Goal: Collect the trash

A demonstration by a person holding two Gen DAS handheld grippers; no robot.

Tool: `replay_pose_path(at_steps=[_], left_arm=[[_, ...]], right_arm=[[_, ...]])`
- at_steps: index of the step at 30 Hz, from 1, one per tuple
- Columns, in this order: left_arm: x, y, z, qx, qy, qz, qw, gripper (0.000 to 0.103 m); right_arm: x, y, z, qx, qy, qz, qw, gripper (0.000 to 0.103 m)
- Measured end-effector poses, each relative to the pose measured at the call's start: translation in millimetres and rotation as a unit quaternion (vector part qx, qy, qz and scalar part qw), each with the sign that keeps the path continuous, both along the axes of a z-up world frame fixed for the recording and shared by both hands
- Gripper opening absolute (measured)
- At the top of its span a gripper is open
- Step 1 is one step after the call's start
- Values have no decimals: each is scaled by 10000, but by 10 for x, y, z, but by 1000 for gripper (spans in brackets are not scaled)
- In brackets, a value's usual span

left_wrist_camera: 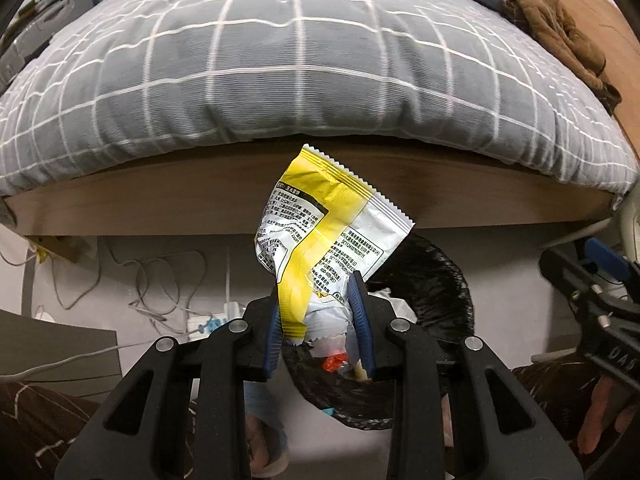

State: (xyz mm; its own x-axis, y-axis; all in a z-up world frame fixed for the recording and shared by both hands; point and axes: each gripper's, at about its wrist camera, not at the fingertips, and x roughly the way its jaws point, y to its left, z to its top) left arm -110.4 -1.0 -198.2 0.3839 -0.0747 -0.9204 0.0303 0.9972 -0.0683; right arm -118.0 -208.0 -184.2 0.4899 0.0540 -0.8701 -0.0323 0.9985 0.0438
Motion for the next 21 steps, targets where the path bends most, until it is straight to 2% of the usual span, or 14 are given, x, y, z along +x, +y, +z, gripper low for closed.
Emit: replay_pose_path(at_steps=[10, 13, 15, 18, 21], left_arm=[[-21, -417, 1, -67, 20, -408, 9991, 33], [-28, -472, -9, 8, -26, -425, 9991, 42], [-31, -490, -7, 87, -67, -371, 9993, 55], [-41, -454, 7, 135, -128, -304, 9994, 67], [-41, -385, 63, 209, -224, -236, 9993, 76]], right_arm=[[-75, -450, 83, -47, -105, -485, 9988, 95], [-74, -478, 76, -60, -74, -508, 9987, 95], [-74, -453, 82, -73, -94, -491, 9987, 95], [-70, -419, 96, -76, -127, -451, 9989, 95], [-60, -386, 112, -89, -153, -396, 9991, 95]])
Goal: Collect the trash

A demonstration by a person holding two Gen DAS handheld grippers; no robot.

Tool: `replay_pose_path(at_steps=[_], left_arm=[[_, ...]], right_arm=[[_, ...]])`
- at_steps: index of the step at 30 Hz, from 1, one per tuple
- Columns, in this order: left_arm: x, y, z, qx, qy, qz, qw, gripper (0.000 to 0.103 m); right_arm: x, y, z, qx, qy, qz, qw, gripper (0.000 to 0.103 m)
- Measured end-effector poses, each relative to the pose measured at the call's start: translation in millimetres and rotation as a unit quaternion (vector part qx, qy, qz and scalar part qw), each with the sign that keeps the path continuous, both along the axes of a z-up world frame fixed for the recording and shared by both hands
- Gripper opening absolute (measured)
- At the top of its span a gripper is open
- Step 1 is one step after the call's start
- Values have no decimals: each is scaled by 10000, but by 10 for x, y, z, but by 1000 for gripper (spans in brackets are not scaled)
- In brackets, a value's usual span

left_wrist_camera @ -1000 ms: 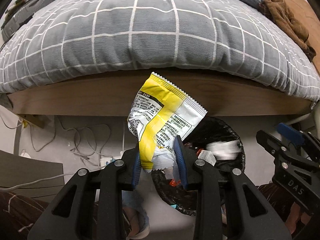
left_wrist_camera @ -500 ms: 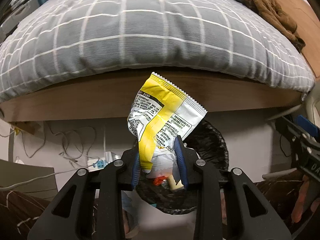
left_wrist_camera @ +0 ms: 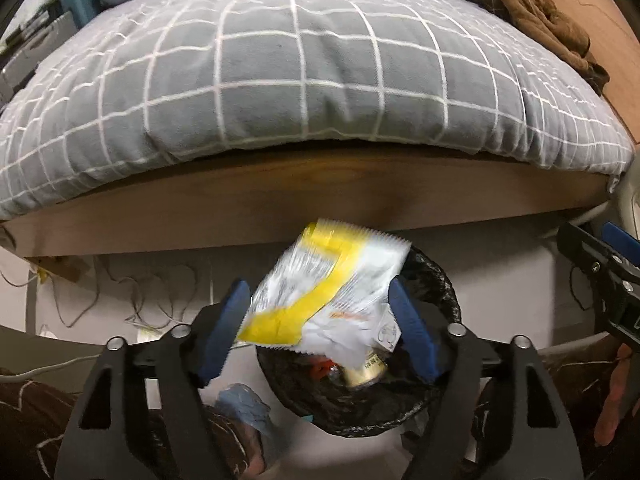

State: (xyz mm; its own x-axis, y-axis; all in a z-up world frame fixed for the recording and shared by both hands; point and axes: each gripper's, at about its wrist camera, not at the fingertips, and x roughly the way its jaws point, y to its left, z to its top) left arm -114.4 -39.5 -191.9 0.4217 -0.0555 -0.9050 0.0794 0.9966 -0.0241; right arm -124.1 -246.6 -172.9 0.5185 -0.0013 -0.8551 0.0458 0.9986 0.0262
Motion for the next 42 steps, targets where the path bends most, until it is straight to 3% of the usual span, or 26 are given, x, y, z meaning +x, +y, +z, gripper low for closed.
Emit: replay_pose_path(at_steps=[5, 16, 25, 33, 42], left_arm=[[-2, 88, 187, 40, -274, 107, 9996, 97], [-18, 341, 950, -120, -938, 341, 9949, 97], [-219, 419, 1435, -171, -1468, 415, 9881, 97], [-362, 327, 1580, -85, -1593, 237, 9869, 97], [-302, 310, 1475, -20, -1547, 192, 9878, 97]], right_arm=[[14, 75, 92, -43, -118, 136, 9998, 95], [-54, 272, 675, -114, -821, 437, 9956, 95], [-233, 236, 1131, -146, -1226, 291, 9919, 95], [-430, 209, 1297, -188, -1417, 191, 9895, 95], [-361, 223, 1236, -213, -1346, 236, 9904, 95]])
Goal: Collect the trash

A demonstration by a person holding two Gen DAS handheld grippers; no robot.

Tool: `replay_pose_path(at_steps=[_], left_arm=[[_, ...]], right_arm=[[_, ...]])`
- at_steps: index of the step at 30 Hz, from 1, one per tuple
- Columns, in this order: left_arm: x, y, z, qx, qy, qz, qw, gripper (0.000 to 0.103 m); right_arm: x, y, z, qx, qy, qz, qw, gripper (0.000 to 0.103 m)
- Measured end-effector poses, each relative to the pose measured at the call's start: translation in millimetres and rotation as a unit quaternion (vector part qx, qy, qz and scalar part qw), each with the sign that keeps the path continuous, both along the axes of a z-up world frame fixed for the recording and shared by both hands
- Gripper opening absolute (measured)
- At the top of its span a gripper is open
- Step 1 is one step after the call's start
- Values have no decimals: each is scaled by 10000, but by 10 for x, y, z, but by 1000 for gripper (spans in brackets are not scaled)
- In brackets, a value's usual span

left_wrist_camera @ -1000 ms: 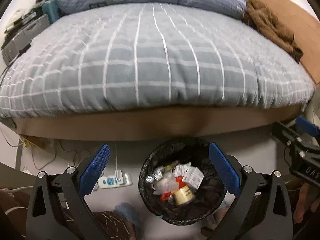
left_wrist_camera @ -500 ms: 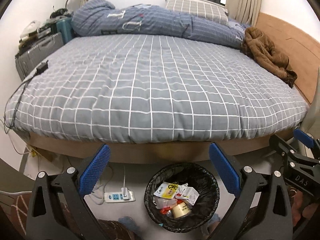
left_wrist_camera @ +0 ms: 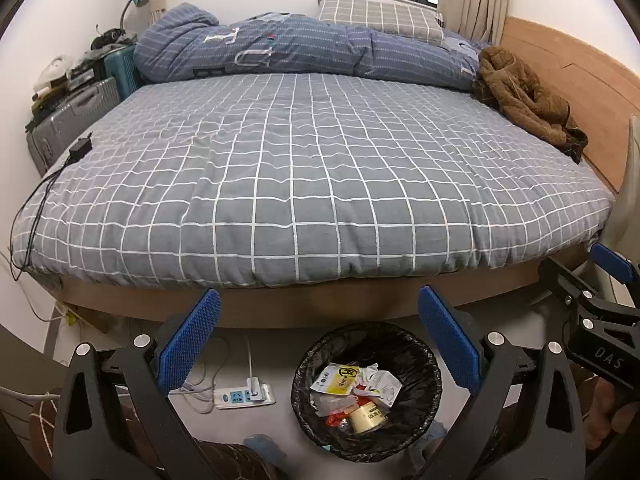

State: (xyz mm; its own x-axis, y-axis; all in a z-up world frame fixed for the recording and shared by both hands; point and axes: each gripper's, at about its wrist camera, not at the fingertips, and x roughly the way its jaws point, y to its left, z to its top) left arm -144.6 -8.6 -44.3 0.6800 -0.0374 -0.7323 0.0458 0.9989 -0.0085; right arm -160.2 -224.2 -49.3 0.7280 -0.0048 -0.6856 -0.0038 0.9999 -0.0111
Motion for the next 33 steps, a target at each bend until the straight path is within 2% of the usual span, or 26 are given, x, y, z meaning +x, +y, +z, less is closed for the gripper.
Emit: replay_pose_path(at_steps=[12, 20, 33], left_arm=[[78, 28, -71, -3, 30, 12, 10000, 97], [54, 25, -51, 121, -62, 60, 9999, 97], [60, 40, -19, 63, 2, 170, 9998, 97]], right_arm=[[97, 45, -66, 68, 59, -6, 10000, 95], [108, 51, -63, 63, 28, -5, 10000, 95], [111, 74, -71, 53, 24, 3, 10000, 95]])
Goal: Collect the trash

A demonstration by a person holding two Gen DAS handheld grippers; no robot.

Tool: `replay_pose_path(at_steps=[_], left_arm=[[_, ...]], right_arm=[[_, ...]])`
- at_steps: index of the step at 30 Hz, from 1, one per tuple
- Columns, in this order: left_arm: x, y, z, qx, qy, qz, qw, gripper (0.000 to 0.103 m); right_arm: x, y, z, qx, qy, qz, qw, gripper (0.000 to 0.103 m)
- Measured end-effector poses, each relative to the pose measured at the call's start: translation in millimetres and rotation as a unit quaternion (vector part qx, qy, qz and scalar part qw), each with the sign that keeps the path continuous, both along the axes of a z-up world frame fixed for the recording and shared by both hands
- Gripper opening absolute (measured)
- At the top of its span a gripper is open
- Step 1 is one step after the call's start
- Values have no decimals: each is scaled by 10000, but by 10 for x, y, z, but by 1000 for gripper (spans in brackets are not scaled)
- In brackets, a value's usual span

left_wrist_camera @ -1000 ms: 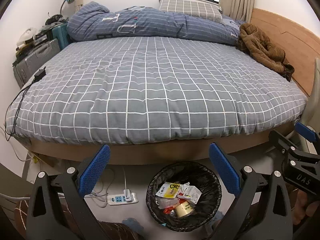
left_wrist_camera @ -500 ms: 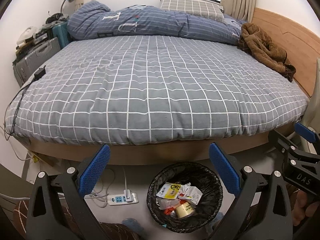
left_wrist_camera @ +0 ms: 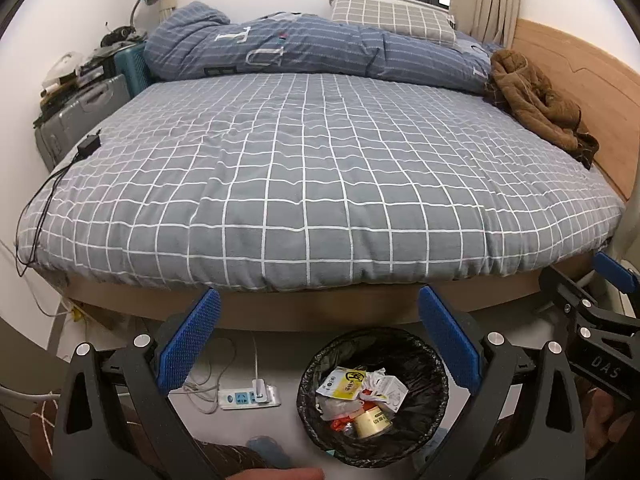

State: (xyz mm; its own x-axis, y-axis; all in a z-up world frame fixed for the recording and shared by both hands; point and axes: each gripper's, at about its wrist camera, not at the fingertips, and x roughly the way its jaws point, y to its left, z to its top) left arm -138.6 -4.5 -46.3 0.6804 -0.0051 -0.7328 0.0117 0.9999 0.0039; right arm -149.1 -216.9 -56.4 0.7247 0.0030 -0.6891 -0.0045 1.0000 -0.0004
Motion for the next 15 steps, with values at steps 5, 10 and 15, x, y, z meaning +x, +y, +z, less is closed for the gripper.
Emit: replay_pose_path(at_steps=[5, 10, 15], left_arm=[[3, -41, -17, -8, 61, -93, 9999, 97], [1, -39, -37, -41, 98, -100, 9999, 97], [3, -34, -14, -12, 49, -118, 9999, 97]], right_arm=[[2, 6, -2, 5, 0, -5, 10000, 95], [0, 24, 8, 9, -31, 5, 10000, 95], [-4, 24, 9, 19, -45, 19, 10000, 95]])
